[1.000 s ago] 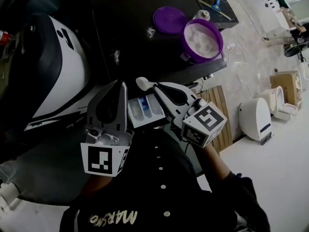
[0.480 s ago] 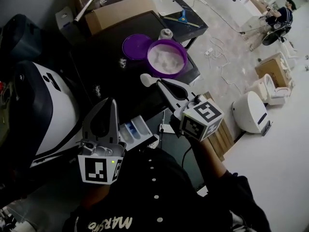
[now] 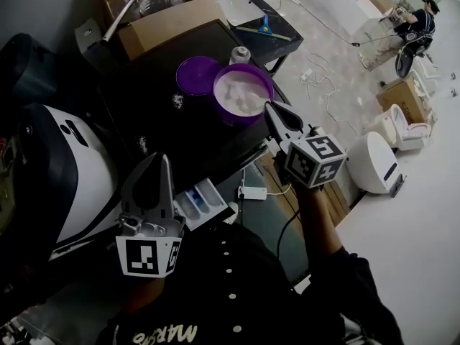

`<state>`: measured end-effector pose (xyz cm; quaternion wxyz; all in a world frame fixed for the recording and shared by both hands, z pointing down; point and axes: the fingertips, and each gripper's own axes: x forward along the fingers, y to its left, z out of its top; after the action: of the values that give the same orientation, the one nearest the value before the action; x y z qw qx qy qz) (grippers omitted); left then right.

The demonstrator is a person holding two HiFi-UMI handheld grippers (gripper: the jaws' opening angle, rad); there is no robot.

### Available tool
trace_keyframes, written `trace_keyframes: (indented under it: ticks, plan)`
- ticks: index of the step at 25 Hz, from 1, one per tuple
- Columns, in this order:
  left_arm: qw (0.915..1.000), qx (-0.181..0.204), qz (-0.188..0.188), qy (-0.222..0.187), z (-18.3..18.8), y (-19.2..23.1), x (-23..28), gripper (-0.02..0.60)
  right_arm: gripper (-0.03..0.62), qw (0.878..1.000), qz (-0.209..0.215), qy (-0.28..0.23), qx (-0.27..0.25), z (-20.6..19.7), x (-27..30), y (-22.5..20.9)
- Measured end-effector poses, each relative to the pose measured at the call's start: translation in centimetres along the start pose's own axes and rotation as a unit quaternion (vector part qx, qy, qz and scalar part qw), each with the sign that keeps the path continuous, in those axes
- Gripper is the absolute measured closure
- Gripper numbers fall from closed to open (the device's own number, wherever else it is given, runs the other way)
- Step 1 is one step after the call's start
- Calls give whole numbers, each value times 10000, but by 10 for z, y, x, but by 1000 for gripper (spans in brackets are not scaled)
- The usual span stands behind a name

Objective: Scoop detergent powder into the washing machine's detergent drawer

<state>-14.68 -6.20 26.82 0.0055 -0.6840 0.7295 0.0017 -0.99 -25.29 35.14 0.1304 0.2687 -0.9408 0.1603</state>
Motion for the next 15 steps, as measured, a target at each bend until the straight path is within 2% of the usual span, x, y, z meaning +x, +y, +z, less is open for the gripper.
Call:
trace_keyframes:
  ticks: [6, 12, 13, 14, 15]
  plan:
    - [10000, -20, 55, 65, -5, 6, 1, 572, 562, 9980, -302, 516, -225, -36, 25, -10]
    - [9999, -17, 143, 67, -6, 13, -1, 572, 560, 9971, -357, 585, -320, -39, 26, -5]
    - [9999, -14, 150, 63, -6, 14, -1, 572, 544, 9966, -350, 614, -413, -40, 25, -5]
    - [9999, -14, 158, 62, -6, 15, -1, 572, 451, 9961, -341, 643, -502, -41, 25, -5]
    - [9998, -13, 164, 62, -6, 15, -1, 572, 390, 9956, -336, 660, -567, -42, 24, -6]
